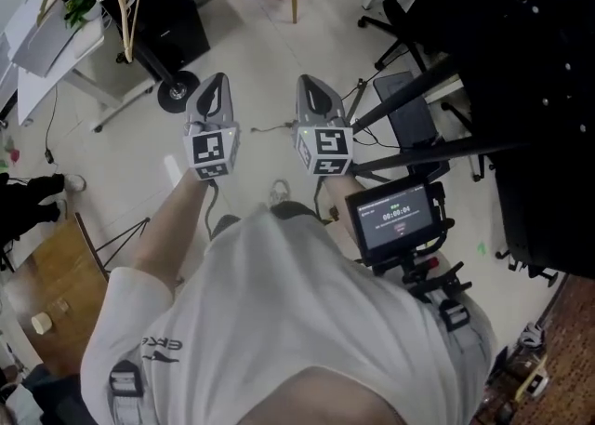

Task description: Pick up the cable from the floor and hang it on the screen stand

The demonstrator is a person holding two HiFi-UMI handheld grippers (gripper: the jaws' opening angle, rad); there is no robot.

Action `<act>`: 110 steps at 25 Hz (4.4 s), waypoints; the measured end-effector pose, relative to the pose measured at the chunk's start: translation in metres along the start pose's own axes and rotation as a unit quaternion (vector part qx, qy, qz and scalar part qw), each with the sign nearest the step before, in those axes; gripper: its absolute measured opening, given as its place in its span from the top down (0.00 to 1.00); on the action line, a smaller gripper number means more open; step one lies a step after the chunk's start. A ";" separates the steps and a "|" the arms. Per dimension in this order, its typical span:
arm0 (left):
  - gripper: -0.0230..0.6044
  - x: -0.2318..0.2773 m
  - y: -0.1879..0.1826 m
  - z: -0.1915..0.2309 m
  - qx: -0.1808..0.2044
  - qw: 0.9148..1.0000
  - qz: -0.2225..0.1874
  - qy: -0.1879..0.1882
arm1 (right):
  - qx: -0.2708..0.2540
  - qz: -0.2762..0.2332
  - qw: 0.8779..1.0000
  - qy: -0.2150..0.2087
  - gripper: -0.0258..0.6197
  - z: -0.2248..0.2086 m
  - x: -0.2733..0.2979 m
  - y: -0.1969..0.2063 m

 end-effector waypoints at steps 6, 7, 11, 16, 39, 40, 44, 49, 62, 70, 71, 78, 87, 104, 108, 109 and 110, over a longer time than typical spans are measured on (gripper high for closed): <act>0.96 0.048 0.016 0.018 0.004 1.000 0.017 -0.011 | -0.001 0.019 1.000 -0.013 0.94 -0.016 0.058 0.015; 0.96 0.054 0.023 0.028 0.003 1.000 0.024 -0.010 | -0.001 0.026 1.000 -0.015 0.94 -0.011 0.070 0.020; 0.96 0.070 0.048 0.048 0.005 0.999 0.044 -0.004 | -0.009 0.047 0.999 -0.021 0.94 -0.004 0.100 0.040; 0.96 0.066 0.065 0.037 0.017 0.998 0.059 0.000 | -0.014 0.064 0.997 -0.028 0.94 -0.013 0.090 0.062; 0.96 0.067 0.487 0.026 -0.014 0.977 0.209 0.043 | 0.016 0.215 0.973 -0.077 0.94 -0.004 0.137 0.477; 0.96 0.065 0.512 0.024 -0.014 0.976 0.214 0.046 | 0.018 0.219 0.972 -0.077 0.94 -0.005 0.136 0.501; 0.96 0.064 0.602 0.017 -0.015 0.973 0.224 0.059 | 0.020 0.229 0.970 -0.082 0.94 -0.008 0.140 0.592; 0.96 0.067 0.705 0.011 -0.009 0.969 0.233 0.085 | 0.014 0.229 0.969 -0.094 0.94 -0.009 0.152 0.691; 0.96 0.034 0.900 -0.020 -0.023 0.938 0.308 0.160 | -0.023 0.301 0.939 -0.165 0.80 0.016 0.149 0.890; 0.96 0.013 0.907 -0.015 -0.040 0.935 0.314 0.163 | -0.103 0.373 0.899 -0.207 0.71 0.047 0.149 0.952; 0.96 0.012 0.908 -0.012 -0.042 0.935 0.314 0.160 | -0.114 0.382 0.893 -0.208 0.71 0.048 0.149 0.958; 0.96 0.007 0.910 0.002 -0.044 0.935 0.319 0.151 | -0.208 0.415 0.863 -0.201 0.87 0.049 0.153 0.977; 0.96 0.022 0.895 0.020 -0.036 0.946 0.296 0.129 | -0.197 0.302 0.915 -0.181 0.87 0.054 0.203 0.908; 0.96 0.088 0.654 0.047 -0.029 0.976 0.195 0.091 | -0.170 0.199 0.956 -0.134 0.88 0.033 0.226 0.630; 0.96 0.110 0.534 0.061 -0.034 0.982 0.163 0.084 | -0.171 0.172 0.962 -0.123 0.88 0.030 0.235 0.505; 0.96 0.114 0.502 0.064 -0.034 0.983 0.156 0.084 | -0.170 0.167 0.964 -0.120 0.88 0.029 0.235 0.473; 0.96 0.118 0.471 0.066 -0.034 0.984 0.150 0.084 | -0.167 0.162 0.965 -0.118 0.88 0.028 0.235 0.440</act>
Point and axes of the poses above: the fingertips, and each gripper's own axes: x forward along the fingers, z to its left, y out of its underside, the point moved 1 cm from there along -x, backward along the fingers, and after that the axes turned 6 degrees about -z, right-handed, at the moved point
